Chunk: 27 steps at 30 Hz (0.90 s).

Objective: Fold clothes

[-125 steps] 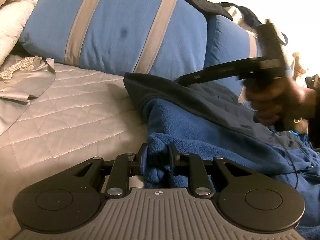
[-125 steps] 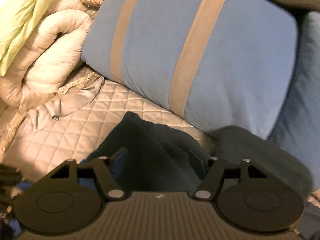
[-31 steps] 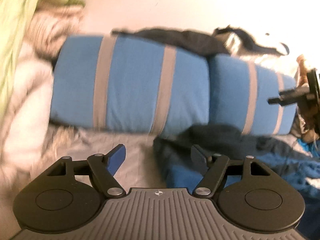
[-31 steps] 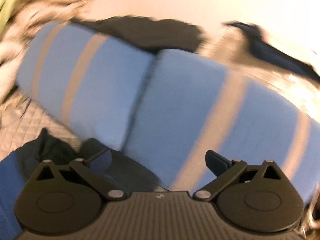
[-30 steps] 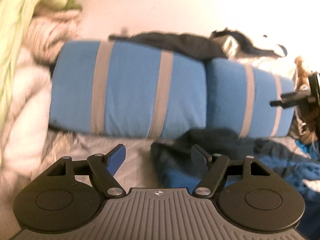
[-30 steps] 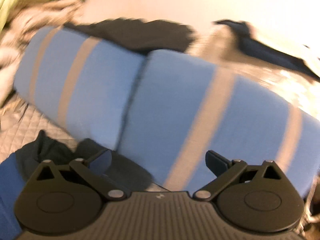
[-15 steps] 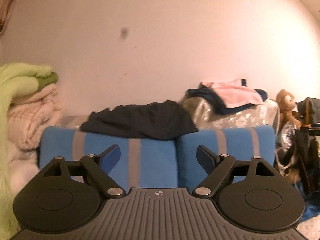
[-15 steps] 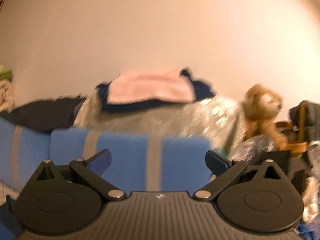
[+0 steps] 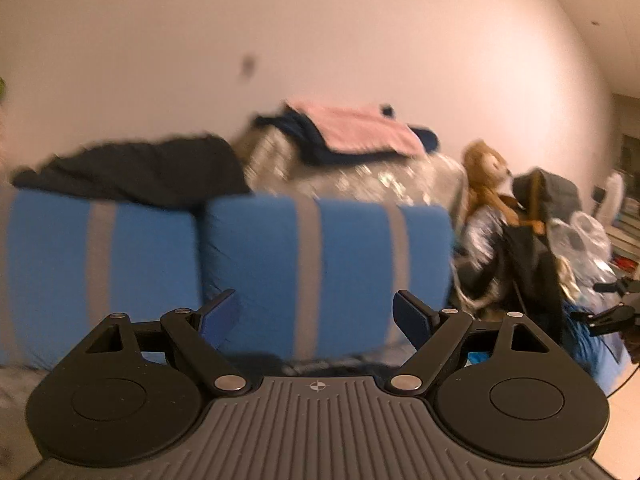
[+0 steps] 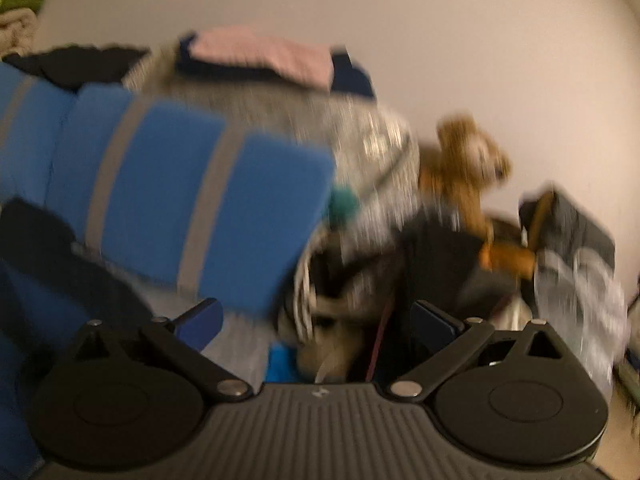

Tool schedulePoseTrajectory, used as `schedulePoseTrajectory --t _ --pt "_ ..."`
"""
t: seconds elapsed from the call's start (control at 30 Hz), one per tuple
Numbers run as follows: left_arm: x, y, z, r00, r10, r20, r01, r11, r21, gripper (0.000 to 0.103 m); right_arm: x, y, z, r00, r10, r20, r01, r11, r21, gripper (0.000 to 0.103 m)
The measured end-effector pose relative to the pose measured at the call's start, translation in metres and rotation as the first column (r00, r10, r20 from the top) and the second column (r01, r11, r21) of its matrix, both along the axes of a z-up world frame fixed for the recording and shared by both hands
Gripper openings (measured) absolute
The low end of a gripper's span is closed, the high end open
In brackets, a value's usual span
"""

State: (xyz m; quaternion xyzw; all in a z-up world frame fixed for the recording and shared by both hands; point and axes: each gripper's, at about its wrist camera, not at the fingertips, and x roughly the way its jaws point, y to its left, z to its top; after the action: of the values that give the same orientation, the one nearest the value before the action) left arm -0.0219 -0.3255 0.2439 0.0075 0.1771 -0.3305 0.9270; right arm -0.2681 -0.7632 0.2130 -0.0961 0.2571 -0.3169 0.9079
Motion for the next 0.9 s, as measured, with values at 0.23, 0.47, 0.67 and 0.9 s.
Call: schedulePoseTrajectory --t 0.23,0.47,0.67,0.9 --pt "0.004 -0.038 -0.062 0.994 -0.055 -0.093 0.058 0.998 0.025 0.084 -0.061 -0.013 -0.057 0.99 -0.125 -0.059 0.13 0.988 0.082 0.103" --pt "0.004 -0.051 -0.121 0.981 -0.076 -0.176 0.086 0.995 0.05 0.084 -0.103 -0.018 -0.092 0.972 -0.218 -0.086 0.225 0.971 0.079 0.103" --pt "0.004 -0.043 -0.157 0.975 -0.084 -0.208 0.096 0.994 0.051 0.084 -0.131 -0.022 -0.128 0.955 -0.275 -0.115 0.288 0.95 0.12 0.102" --pt "0.003 -0.031 -0.174 0.975 -0.007 -0.224 0.033 0.993 0.11 0.084 -0.129 -0.027 -0.167 0.939 -0.303 -0.164 0.328 0.933 0.15 0.094"
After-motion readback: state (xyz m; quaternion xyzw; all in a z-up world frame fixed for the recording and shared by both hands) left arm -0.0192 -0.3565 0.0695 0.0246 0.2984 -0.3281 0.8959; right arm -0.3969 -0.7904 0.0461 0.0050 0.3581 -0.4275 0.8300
